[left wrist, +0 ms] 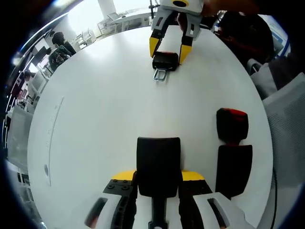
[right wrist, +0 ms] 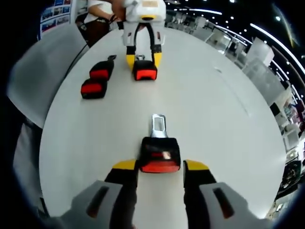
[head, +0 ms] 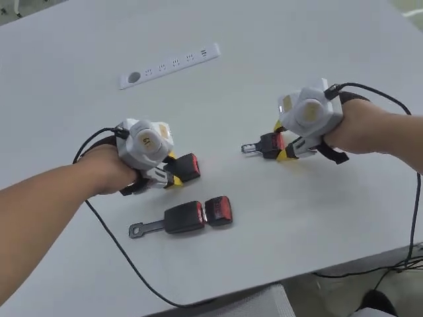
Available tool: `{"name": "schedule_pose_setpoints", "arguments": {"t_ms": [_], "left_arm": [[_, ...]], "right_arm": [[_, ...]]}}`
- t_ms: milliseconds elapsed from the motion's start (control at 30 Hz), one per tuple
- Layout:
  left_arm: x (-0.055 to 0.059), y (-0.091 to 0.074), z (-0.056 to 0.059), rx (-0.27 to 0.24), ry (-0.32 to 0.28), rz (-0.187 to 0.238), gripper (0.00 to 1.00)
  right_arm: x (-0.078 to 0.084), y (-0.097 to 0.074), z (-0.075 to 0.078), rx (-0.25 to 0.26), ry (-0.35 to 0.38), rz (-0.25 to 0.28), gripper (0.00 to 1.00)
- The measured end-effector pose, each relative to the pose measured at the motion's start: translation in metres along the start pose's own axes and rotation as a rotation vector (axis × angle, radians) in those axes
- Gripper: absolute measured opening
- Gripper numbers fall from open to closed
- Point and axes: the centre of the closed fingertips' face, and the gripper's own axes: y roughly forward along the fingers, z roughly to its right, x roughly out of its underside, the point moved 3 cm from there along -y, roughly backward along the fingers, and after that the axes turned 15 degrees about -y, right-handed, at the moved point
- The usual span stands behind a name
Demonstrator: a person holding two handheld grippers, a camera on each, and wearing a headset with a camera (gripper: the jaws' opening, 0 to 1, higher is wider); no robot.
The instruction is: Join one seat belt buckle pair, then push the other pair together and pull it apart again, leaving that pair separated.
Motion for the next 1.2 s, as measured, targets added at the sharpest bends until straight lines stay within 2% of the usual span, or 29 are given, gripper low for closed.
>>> {"name": "schedule_pose_setpoints", "arguments": {"t_ms": [67,100,167,267,300,400,433,500,633,733,767,833,933,1067,1200], "left_arm": [[-0.001,-0.001,0.001,-0.017,0.033,-0.006,0.34],[-0.001,-0.001,0.001,-0.031,0.037,-0.006,0.35],[-0.001,-0.005,-0.003,-0.063,0.033,0.005,0.41],[-0.003,-0.019,-0.008,-0.098,-0.097,0.097,0.48],[0.000,-0.024,-0.007,-0.098,-0.109,0.103,0.48],[0.016,-0.039,0.001,-0.112,-0.100,0.104,0.49],[0.021,-0.044,0.004,-0.116,-0.114,0.111,0.49],[0.034,-0.054,0.014,-0.115,-0.179,0.142,0.51],[0.063,-0.076,0.033,-0.138,-0.244,0.200,0.56],[0.074,-0.097,0.048,-0.151,-0.339,0.285,0.61],[0.078,-0.107,0.053,-0.169,-0.373,0.323,0.65],[0.087,-0.117,0.067,-0.165,-0.409,0.361,0.73],[0.104,-0.127,0.082,-0.180,-0.456,0.391,0.83],[0.125,-0.136,0.097,-0.201,-0.489,0.415,0.90],[0.138,-0.142,0.102,-0.247,-0.519,0.451,1.00]], "right_arm": [[0.003,-0.002,-0.001,0.031,0.036,0.012,0.44],[0.004,-0.005,-0.002,0.058,0.089,0.033,0.46],[0.009,-0.011,-0.009,0.075,0.147,0.043,0.46],[0.009,-0.023,-0.018,0.111,0.222,0.067,0.48],[0.009,-0.027,-0.021,0.117,0.231,0.071,0.49],[0.006,-0.038,-0.033,0.152,0.267,0.082,0.52],[0.004,-0.041,-0.037,0.159,0.277,0.083,0.53],[-0.005,-0.047,-0.045,0.198,0.300,0.112,0.55],[-0.028,-0.059,-0.067,0.223,0.298,0.136,0.61],[-0.047,-0.071,-0.077,0.247,0.333,0.208,0.66],[-0.052,-0.077,-0.082,0.248,0.343,0.219,0.68],[-0.056,-0.084,-0.090,0.250,0.349,0.222,0.73],[-0.054,-0.089,-0.098,0.255,0.339,0.216,0.79],[-0.051,-0.100,-0.104,0.267,0.377,0.214,0.88],[-0.051,-0.104,-0.110,0.265,0.395,0.218,0.92]]}}
